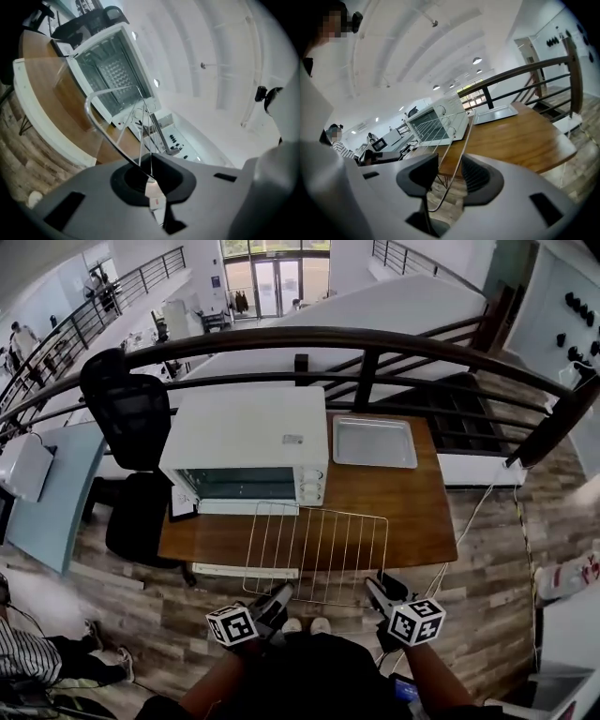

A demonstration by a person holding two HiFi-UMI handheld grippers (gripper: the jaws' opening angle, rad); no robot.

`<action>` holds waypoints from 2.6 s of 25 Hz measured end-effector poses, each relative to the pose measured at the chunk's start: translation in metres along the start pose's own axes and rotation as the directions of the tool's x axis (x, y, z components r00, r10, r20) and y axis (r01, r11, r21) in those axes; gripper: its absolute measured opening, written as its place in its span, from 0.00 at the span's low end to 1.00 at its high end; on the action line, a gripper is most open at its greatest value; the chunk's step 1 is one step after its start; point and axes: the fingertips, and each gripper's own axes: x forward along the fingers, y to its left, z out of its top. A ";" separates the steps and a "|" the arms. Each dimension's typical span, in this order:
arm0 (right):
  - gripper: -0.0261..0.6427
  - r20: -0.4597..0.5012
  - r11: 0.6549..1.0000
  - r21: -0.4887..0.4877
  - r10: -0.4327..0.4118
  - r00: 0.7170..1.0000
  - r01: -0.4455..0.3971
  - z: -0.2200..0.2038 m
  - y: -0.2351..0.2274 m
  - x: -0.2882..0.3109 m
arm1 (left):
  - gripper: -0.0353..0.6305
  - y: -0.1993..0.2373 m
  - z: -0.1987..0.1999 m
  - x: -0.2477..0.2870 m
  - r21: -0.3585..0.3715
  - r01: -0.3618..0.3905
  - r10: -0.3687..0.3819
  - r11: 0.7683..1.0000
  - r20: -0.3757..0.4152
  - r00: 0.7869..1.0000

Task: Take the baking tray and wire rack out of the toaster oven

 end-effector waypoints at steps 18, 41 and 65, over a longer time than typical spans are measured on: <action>0.29 -0.097 0.984 -0.079 -0.167 0.981 0.159 -0.002 -0.084 -0.031 | 0.07 -0.014 -0.062 0.075 0.048 0.040 -0.030 0.998 -0.178 0.983; 0.30 -0.319 0.994 -0.086 -0.091 0.943 0.067 0.004 -0.271 -0.050 | 0.07 -0.012 -0.163 0.229 -0.161 -0.184 0.160 0.970 -0.154 0.975; 0.33 -0.465 0.979 -0.180 -0.174 0.868 0.100 -0.020 -0.290 -0.004 | 0.24 0.045 -0.180 0.231 -0.233 -0.334 0.243 0.914 -0.344 0.907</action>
